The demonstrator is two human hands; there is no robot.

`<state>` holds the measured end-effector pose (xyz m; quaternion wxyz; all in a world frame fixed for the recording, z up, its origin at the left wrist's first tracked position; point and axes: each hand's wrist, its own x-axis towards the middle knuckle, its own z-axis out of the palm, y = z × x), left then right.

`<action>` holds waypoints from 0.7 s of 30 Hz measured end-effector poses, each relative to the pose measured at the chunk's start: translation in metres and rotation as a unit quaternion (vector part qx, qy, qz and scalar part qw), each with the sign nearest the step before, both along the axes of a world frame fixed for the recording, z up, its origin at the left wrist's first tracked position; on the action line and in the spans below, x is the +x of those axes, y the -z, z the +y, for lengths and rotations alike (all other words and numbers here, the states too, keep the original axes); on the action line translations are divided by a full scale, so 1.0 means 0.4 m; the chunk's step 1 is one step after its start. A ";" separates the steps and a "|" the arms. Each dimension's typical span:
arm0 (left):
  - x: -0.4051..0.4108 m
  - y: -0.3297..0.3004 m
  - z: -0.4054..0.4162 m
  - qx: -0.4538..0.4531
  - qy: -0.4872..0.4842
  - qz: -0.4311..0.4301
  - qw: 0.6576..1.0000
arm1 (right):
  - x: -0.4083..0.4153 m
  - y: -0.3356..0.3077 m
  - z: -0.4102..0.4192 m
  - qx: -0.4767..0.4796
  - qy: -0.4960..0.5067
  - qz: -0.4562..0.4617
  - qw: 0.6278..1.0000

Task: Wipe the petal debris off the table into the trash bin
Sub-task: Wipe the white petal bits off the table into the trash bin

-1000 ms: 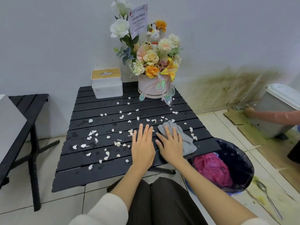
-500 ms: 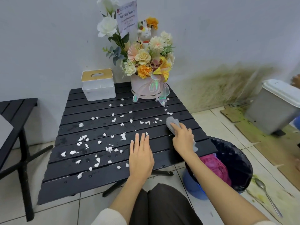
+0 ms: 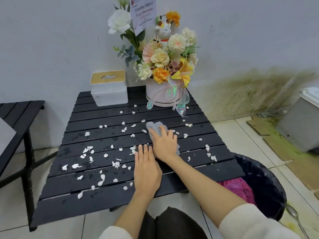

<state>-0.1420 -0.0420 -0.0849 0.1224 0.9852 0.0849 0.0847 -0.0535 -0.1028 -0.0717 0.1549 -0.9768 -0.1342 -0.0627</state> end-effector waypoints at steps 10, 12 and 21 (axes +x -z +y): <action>-0.020 -0.023 -0.010 0.033 0.055 0.023 0.998 | -0.052 -0.005 -0.230 0.040 0.180 -0.009 0.983; -0.019 -0.019 -0.010 0.051 0.067 0.008 0.996 | -0.057 -0.022 -0.258 0.043 0.197 -0.010 0.979; -0.016 -0.023 -0.015 0.040 0.081 -0.025 0.996 | -0.162 -0.027 -0.119 0.049 0.097 -0.057 0.992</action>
